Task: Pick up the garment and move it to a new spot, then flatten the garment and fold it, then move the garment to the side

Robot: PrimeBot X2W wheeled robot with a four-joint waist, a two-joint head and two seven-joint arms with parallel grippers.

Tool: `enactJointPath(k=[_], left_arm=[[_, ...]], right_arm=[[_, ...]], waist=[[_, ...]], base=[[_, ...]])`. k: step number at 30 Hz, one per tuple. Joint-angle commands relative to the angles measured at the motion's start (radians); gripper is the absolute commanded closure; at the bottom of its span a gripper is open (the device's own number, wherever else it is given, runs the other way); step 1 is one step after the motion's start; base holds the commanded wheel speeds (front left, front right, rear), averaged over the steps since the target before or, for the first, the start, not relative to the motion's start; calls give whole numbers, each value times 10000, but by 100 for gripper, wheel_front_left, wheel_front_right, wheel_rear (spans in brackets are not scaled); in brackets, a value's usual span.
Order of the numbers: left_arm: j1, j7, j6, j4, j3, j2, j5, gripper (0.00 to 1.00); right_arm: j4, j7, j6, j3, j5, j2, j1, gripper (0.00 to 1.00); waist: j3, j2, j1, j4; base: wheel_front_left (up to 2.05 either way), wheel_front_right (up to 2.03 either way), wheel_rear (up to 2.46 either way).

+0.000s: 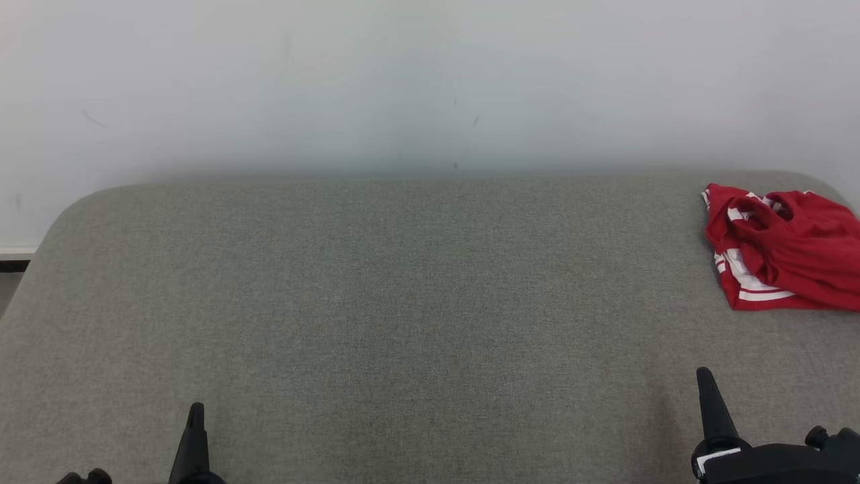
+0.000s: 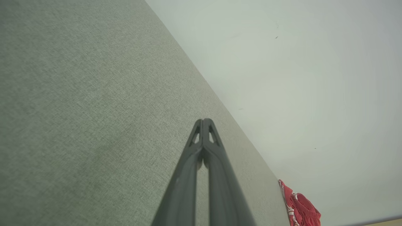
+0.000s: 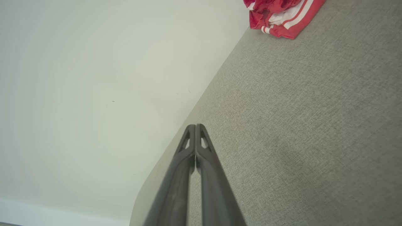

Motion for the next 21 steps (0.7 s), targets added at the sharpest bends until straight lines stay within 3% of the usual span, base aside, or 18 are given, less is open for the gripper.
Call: enactJointPath(k=[1, 21], left_arm=[[-249, 88, 6, -63, 61, 5, -428, 100], [-488, 593, 9, -7, 183, -1, -2376, 100]], right_arm=[[-64, 102, -10, -68, 365, 10, -224, 100], [13, 590, -13, -273, 2145, 45, -457, 100]], waist=[[6, -1, 0, -3], [57, -1, 0, -31]], base=[[0, 0, 0], [0, 0, 0]])
